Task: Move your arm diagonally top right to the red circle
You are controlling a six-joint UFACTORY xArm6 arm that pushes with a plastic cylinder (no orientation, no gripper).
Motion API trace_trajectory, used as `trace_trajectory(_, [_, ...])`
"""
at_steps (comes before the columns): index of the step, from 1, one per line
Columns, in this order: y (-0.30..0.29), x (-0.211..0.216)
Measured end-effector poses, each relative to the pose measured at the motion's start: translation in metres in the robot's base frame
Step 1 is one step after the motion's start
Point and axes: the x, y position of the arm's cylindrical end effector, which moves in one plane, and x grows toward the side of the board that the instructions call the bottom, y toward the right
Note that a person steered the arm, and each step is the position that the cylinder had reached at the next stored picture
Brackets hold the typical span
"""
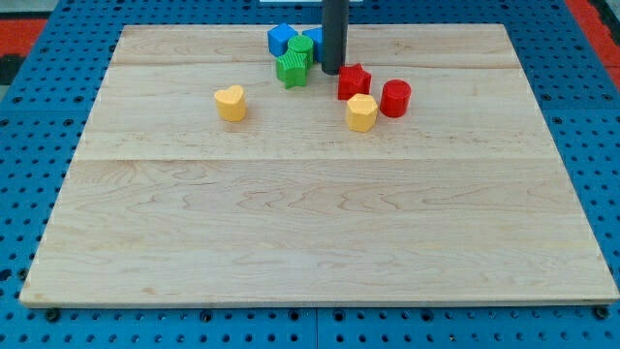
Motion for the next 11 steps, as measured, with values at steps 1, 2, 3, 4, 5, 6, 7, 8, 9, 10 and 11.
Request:
trace_trajectory(1, [0.008, 0.017])
trace_trajectory(2, [0.035, 0.017])
trace_trajectory(3, [0.071, 0.032])
trace_trajectory(4, [0.077, 0.006])
trace_trajectory(5, [0.118, 0.004])
trace_trajectory(6, [0.142, 0.032])
trace_trajectory(7, [0.159, 0.055])
trace_trajectory(8, [0.169, 0.063])
trace_trajectory(9, [0.176, 0.048])
trace_trajectory(10, [0.187, 0.031])
trace_trajectory(11, [0.19, 0.026])
